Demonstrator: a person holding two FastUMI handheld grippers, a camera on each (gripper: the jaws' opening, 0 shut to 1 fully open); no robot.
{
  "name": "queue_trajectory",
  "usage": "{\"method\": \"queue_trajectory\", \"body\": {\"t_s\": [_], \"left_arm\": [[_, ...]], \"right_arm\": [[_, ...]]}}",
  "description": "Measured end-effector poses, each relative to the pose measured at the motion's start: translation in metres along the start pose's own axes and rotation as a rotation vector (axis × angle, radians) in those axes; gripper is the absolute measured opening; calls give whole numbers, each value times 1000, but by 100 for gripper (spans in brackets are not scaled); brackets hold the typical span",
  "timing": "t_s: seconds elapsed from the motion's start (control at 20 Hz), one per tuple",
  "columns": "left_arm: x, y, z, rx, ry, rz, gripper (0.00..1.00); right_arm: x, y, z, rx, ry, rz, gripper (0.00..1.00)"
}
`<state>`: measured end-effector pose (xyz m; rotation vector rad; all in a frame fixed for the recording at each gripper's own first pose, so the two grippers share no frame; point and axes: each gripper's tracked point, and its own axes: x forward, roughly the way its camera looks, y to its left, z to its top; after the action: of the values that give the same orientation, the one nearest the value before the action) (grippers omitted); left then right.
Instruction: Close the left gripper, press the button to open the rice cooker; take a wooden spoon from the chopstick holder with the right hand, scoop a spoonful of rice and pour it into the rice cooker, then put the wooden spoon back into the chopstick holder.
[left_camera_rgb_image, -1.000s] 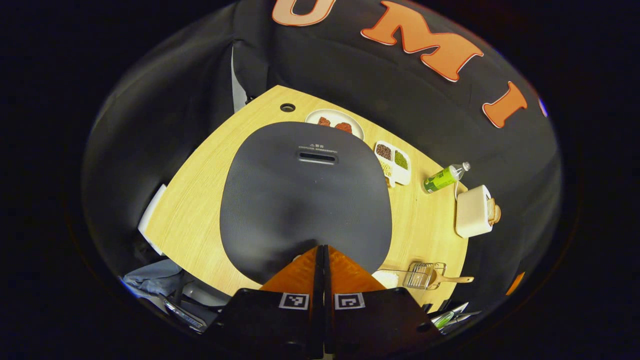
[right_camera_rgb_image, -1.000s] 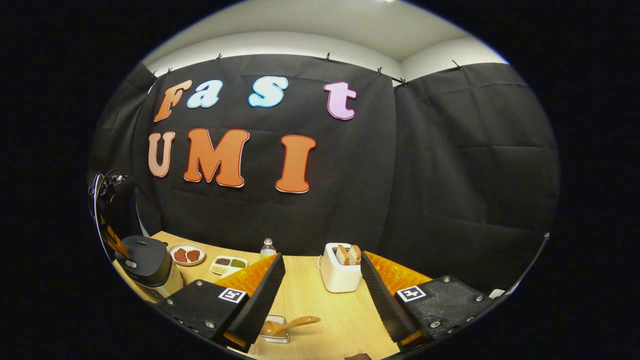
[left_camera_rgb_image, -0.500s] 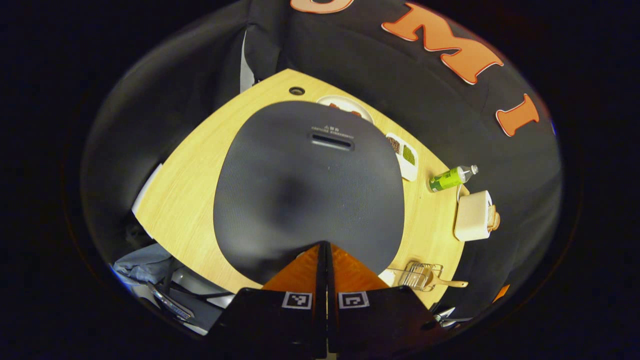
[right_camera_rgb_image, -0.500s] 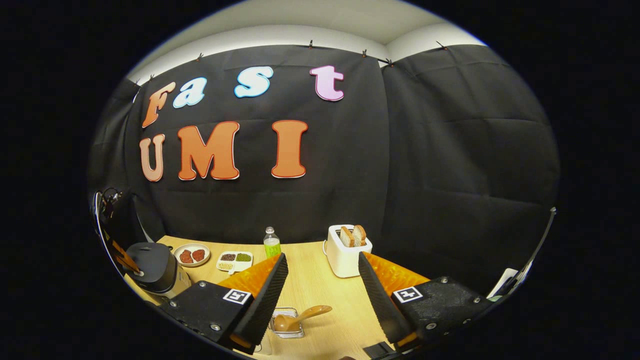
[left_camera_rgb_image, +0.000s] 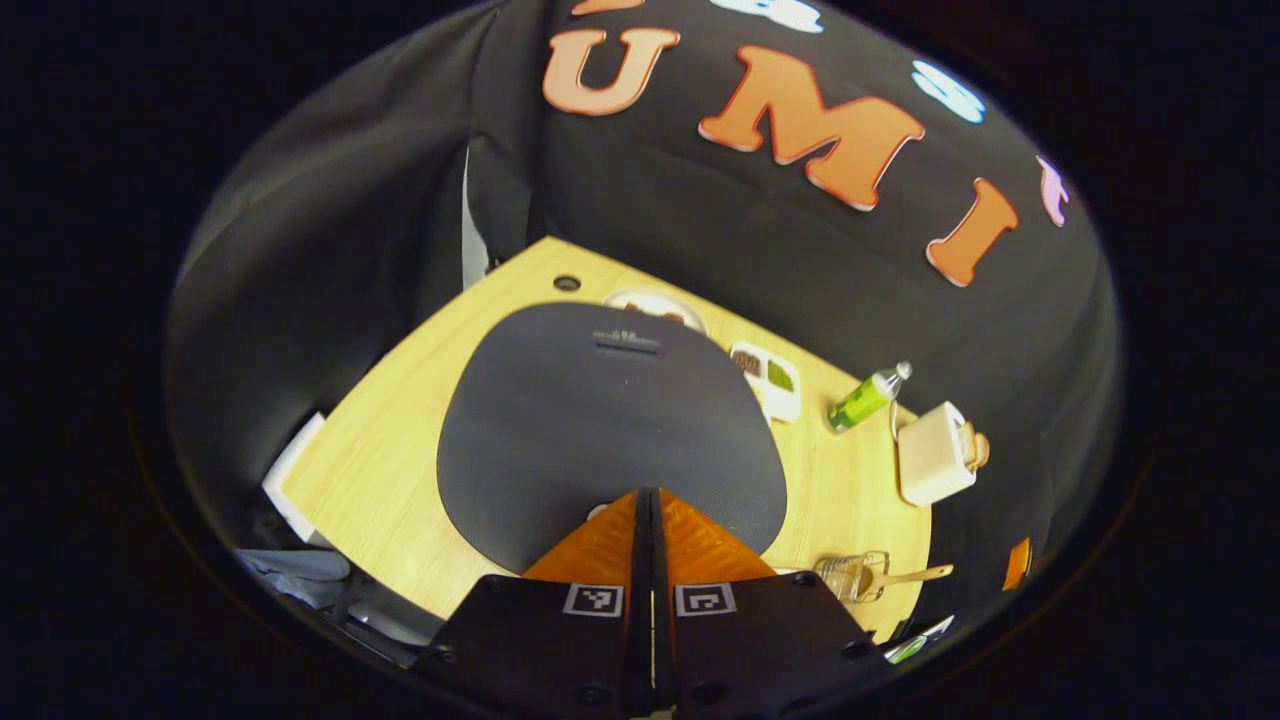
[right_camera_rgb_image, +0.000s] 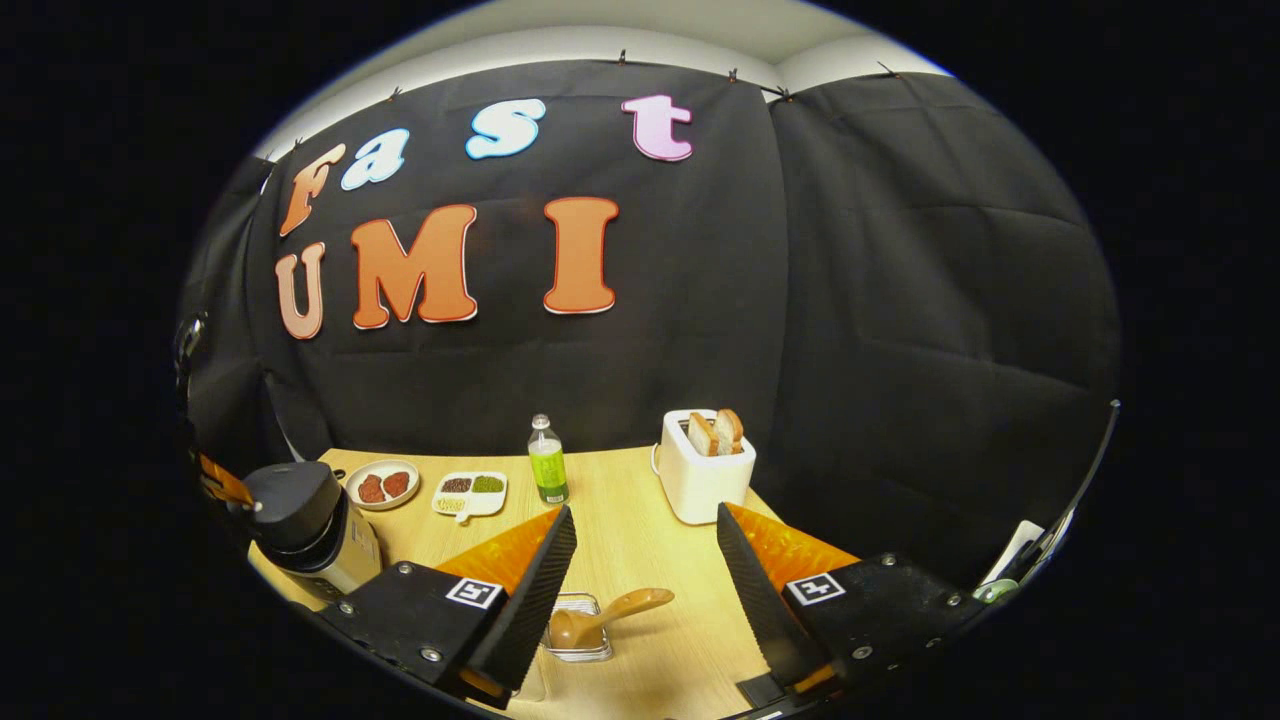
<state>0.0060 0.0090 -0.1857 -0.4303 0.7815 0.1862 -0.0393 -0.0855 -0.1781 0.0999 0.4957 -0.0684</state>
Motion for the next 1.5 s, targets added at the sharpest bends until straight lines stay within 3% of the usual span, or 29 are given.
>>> {"method": "queue_trajectory", "body": {"t_s": [0.05,0.1,0.35,0.6,0.65,0.75,0.85,0.95,1.0,1.1,1.15,1.25,1.35,1.5], "left_arm": [[-6,-4,15,16,-83,-10,5],[-10,-6,30,39,-160,-11,5],[-58,-11,98,172,-506,68,5],[-90,-29,110,270,-604,64,5],[-90,-34,106,289,-604,59,12],[-94,-41,104,328,-611,60,38],[-100,-43,101,381,-633,75,51],[-108,-51,99,427,-664,75,51],[-113,-55,99,442,-680,71,51],[-117,-62,96,473,-701,68,67],[-118,-65,95,484,-706,66,72],[-120,-68,93,498,-710,68,84],[-121,-71,86,513,-705,67,84],[-123,-69,83,526,-699,79,100]], "right_arm": [[2,1,-3,-1,10,3,91],[6,0,-7,0,21,6,84],[17,10,-33,-7,99,40,78],[21,17,-56,-12,164,69,70],[23,17,-60,-7,178,69,69],[27,18,-69,9,205,73,66],[30,20,-79,29,228,84,65],[33,17,-87,46,245,77,60],[36,13,-89,63,241,67,65],[43,4,-94,92,238,42,65],[47,0,-100,100,248,31,60],[55,-3,-112,120,274,20,65],[60,-2,-122,143,294,22,64],[64,4,-135,194,326,32,64]]}}
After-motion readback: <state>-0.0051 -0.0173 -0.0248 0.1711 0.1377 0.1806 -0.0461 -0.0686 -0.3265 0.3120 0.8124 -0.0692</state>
